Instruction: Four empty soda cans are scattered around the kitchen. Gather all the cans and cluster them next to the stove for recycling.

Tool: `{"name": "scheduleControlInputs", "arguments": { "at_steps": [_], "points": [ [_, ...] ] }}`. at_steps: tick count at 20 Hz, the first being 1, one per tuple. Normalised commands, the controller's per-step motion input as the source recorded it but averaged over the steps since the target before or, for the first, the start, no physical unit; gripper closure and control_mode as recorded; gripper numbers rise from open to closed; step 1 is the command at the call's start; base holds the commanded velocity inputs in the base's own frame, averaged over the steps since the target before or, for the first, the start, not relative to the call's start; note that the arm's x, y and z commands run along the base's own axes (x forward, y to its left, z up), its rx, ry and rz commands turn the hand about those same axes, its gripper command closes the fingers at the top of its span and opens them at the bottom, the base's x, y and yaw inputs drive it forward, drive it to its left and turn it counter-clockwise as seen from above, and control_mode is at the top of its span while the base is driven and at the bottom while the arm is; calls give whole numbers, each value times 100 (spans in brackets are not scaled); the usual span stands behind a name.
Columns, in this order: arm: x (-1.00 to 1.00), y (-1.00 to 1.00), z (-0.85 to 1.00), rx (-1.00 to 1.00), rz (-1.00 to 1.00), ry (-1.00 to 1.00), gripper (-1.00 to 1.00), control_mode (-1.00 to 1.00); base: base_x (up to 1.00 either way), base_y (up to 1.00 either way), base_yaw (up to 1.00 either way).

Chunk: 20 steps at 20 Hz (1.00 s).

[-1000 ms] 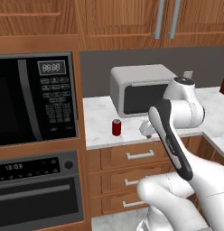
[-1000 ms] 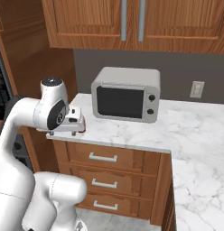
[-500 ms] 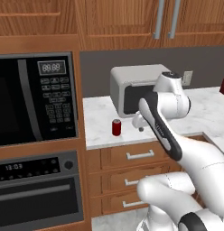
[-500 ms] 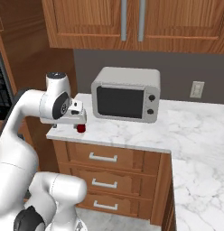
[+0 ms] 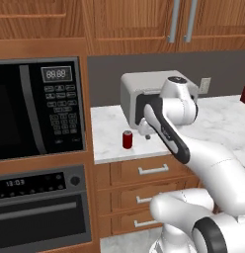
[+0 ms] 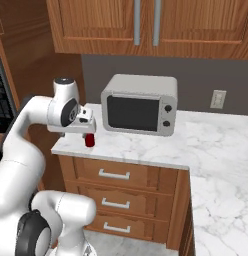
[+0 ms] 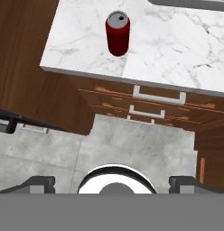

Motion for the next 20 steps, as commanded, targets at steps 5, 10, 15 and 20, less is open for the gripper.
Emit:
{"name": "scheduleControlInputs", "arguments": {
  "at_steps": [5,10,15,20],
  "points": [
    [27,15,-11,0,-6,-5,-100,-100,0,0,0],
    [25,15,-11,0,-6,-7,-100,-100,0,0,0],
    [30,12,-12,0,-5,-6,-100,-100,0,0,0],
    [36,3,-6,0,-2,-1,-100,-100,0,0,0]
  ]
}}
